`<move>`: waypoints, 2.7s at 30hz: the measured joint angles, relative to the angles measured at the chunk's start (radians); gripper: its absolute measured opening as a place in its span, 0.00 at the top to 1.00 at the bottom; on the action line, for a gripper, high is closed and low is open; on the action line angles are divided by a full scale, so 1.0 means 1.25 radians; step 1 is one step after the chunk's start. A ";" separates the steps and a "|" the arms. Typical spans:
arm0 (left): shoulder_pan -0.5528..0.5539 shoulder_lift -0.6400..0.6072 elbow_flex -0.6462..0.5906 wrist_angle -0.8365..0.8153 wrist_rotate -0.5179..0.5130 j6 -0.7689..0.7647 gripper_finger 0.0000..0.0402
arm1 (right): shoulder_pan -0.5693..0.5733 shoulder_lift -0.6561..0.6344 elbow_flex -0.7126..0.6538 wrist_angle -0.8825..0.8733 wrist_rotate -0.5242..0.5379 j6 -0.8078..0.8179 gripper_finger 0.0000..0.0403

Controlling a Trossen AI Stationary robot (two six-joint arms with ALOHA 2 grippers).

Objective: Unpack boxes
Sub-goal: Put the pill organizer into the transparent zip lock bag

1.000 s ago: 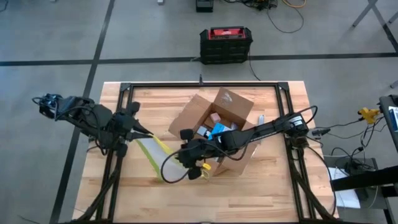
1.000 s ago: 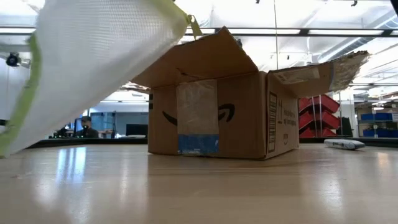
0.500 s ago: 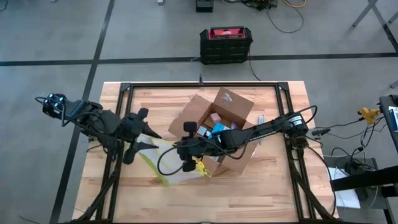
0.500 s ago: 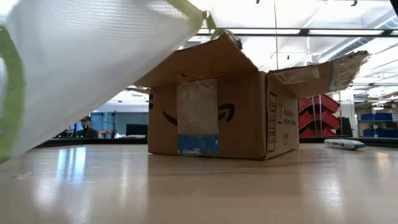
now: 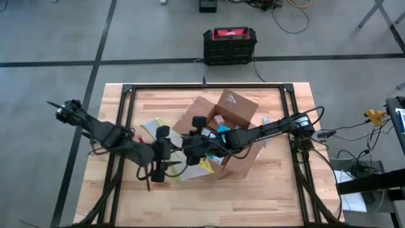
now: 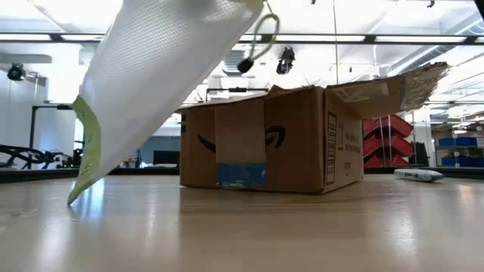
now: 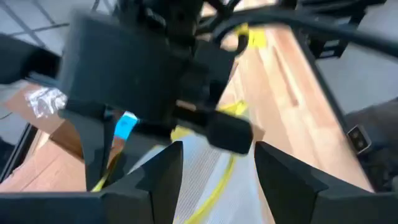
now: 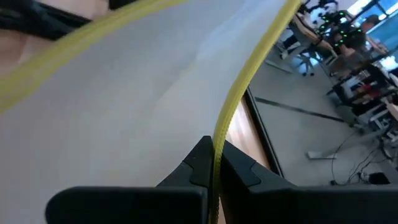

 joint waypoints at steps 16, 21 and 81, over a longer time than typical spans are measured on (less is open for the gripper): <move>0.055 0.024 0.019 -0.159 0.113 -0.025 0.52 | -0.006 -0.013 0.000 -0.058 -0.157 0.032 1.00; 0.082 0.027 0.008 -0.162 0.203 -0.011 0.54 | -0.047 -0.017 0.000 -0.078 -0.179 0.021 1.00; 0.000 0.009 0.002 -0.386 0.134 -0.175 1.00 | -0.109 -0.043 -0.193 -0.483 -0.357 -0.279 0.36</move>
